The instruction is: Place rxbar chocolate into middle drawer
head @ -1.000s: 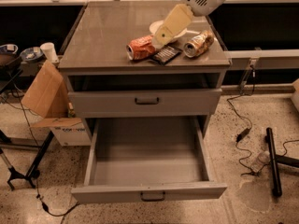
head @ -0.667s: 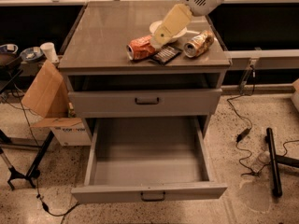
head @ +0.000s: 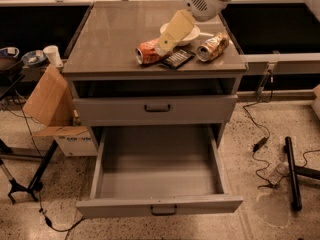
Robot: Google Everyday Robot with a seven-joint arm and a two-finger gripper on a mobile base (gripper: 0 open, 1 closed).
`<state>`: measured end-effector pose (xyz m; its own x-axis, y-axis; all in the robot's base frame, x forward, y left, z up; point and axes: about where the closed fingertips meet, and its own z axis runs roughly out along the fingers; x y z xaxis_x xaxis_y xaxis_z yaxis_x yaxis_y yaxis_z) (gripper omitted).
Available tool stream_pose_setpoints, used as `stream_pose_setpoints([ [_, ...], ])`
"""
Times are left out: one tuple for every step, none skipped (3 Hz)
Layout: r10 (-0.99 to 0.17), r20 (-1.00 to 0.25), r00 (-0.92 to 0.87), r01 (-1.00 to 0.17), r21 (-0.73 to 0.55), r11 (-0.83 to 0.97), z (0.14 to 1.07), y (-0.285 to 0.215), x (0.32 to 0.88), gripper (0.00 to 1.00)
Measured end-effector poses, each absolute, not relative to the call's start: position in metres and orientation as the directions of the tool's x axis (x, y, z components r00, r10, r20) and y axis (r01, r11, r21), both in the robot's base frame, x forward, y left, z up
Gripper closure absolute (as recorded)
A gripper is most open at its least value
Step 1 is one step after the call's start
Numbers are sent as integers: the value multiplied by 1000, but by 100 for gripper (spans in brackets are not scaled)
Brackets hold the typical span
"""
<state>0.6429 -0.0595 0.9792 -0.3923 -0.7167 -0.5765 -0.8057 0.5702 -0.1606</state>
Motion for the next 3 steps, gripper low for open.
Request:
stream_pose_setpoints([
  [-725, -555, -408, -798, -168, 579, 971, -51, 655, 0],
  [-729, -543, -417, -796, -169, 581, 960, -38, 667, 0],
  [-749, -515, -416, -806, -172, 566, 946, -22, 680, 0],
])
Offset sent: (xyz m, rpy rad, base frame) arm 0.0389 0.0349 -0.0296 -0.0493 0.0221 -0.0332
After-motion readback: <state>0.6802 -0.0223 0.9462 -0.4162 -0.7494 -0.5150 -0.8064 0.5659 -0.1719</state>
